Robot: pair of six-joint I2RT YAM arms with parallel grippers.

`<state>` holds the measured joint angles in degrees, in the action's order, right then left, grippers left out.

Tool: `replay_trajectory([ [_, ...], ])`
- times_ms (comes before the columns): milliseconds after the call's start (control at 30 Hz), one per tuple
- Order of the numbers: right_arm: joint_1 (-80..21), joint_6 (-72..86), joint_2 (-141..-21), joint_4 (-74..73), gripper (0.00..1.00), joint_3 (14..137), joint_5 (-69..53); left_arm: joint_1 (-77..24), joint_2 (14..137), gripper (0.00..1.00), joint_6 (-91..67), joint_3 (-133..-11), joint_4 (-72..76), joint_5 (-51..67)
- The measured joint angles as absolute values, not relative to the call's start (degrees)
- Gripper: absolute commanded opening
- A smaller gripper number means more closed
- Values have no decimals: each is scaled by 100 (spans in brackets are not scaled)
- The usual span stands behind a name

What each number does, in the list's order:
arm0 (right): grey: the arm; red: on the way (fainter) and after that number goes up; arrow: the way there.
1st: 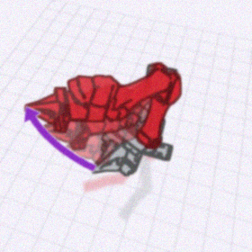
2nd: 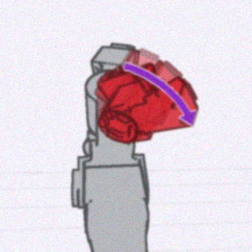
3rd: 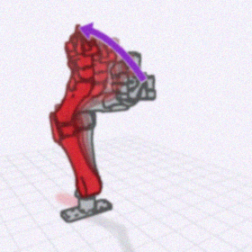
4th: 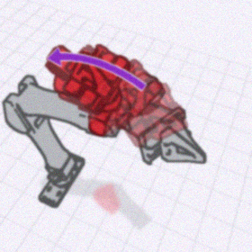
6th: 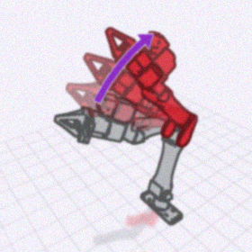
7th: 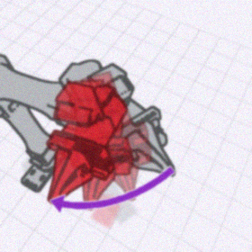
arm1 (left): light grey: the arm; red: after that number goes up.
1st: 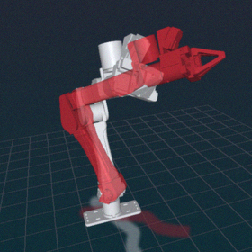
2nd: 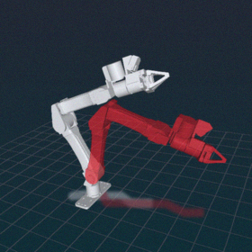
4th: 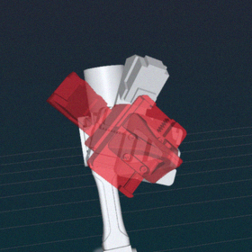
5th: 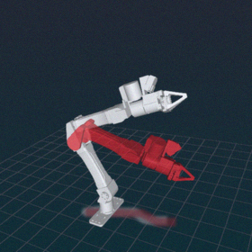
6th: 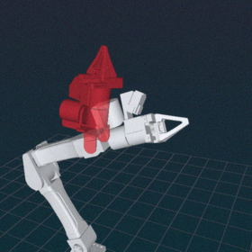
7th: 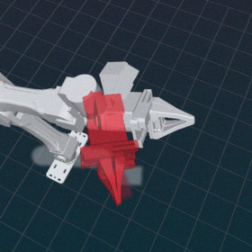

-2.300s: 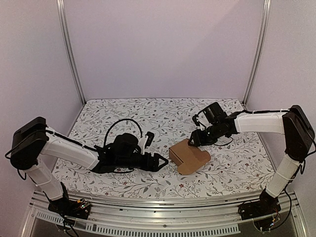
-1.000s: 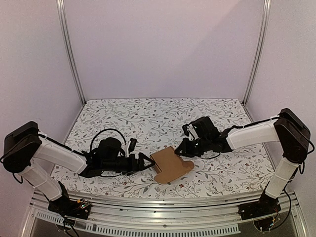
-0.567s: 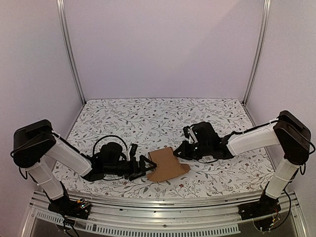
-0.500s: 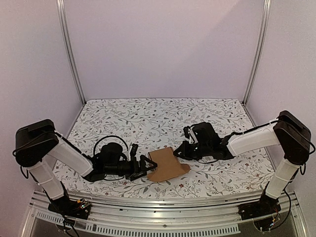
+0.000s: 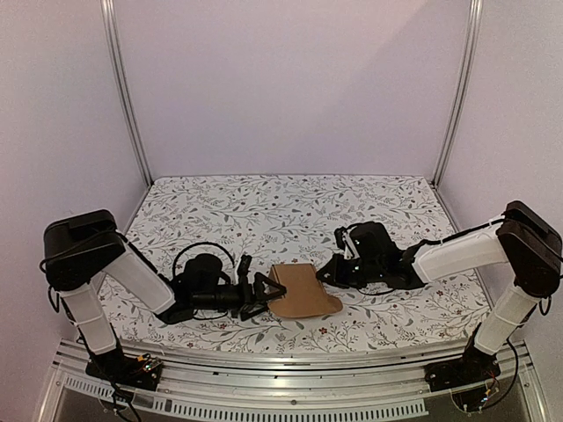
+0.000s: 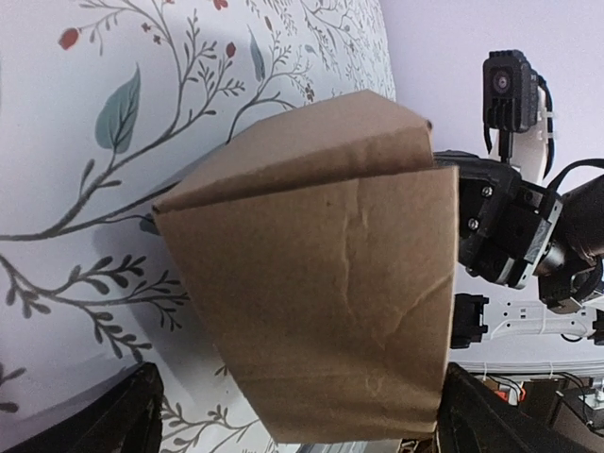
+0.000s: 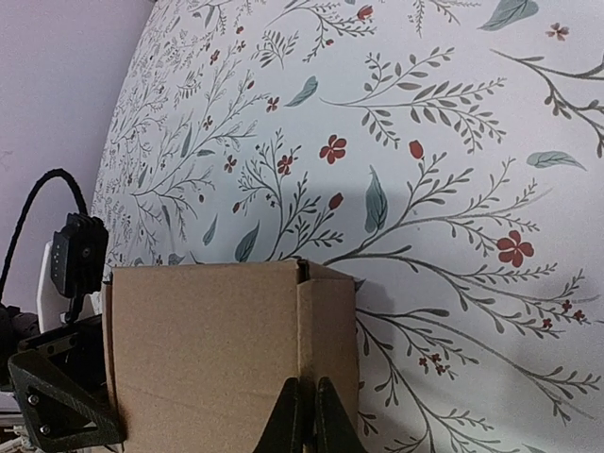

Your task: Fold the paper box

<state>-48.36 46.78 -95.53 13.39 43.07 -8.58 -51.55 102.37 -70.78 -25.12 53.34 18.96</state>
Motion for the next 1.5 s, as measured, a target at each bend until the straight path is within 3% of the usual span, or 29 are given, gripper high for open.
replay_trajectory([
  [300, -4838, 4674, -9542, 1330, 6, 4298, -819, -5048, 10464, 99, -7164, -2733, 5454, 2060],
  [533, -4838, 4663, -9542, 1328, 6, 4298, -803, -5000, 10503, 92, -7166, -2897, 5419, 2165],
  [1167, -4886, 4508, -9542, 1334, 5, 4307, -733, -4976, 10803, 64, -7566, -3022, 5642, 2554],
  [1267, -4895, 4495, -9539, 1332, 9, 4307, -714, -4958, 10803, 58, -7638, -3022, 5640, 2596],
  [1500, -4908, 4333, -9476, 1155, 36, 4303, -552, -4930, 10803, 43, -7677, -3022, 5673, 2696],
])
